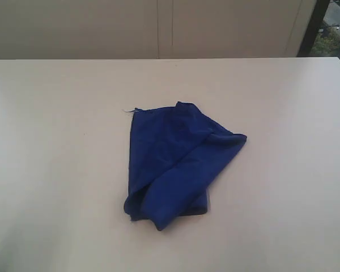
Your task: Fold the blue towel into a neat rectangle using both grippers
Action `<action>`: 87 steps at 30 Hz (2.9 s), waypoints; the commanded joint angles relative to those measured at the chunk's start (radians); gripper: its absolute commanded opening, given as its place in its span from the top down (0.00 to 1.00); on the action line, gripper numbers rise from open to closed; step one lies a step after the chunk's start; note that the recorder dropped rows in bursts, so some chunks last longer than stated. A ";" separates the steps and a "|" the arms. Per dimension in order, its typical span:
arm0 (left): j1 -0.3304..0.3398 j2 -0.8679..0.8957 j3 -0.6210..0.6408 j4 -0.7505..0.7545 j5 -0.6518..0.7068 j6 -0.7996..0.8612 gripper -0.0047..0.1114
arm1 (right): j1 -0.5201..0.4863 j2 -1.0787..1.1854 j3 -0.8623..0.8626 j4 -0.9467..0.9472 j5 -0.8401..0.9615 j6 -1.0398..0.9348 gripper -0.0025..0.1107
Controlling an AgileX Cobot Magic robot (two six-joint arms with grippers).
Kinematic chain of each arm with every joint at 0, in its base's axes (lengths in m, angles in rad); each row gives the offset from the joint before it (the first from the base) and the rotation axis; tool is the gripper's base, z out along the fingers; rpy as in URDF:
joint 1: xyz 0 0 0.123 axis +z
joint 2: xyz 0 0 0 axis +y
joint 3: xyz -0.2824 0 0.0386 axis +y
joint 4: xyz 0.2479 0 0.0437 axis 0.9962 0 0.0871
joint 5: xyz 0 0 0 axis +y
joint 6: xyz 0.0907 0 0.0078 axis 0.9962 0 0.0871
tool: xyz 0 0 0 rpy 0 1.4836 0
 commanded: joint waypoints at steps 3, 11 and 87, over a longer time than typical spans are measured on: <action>-0.005 -0.004 0.007 -0.009 -0.003 -0.009 0.96 | 0.000 -0.004 0.007 -0.004 -0.017 -0.004 0.98; -0.005 -0.004 0.007 -0.009 -0.003 -0.009 0.96 | 0.000 -0.004 0.007 -0.004 -0.088 -0.004 0.98; -0.005 -0.004 0.007 -0.009 -0.003 -0.009 0.96 | 0.095 1.420 -0.778 1.003 0.026 -0.587 0.98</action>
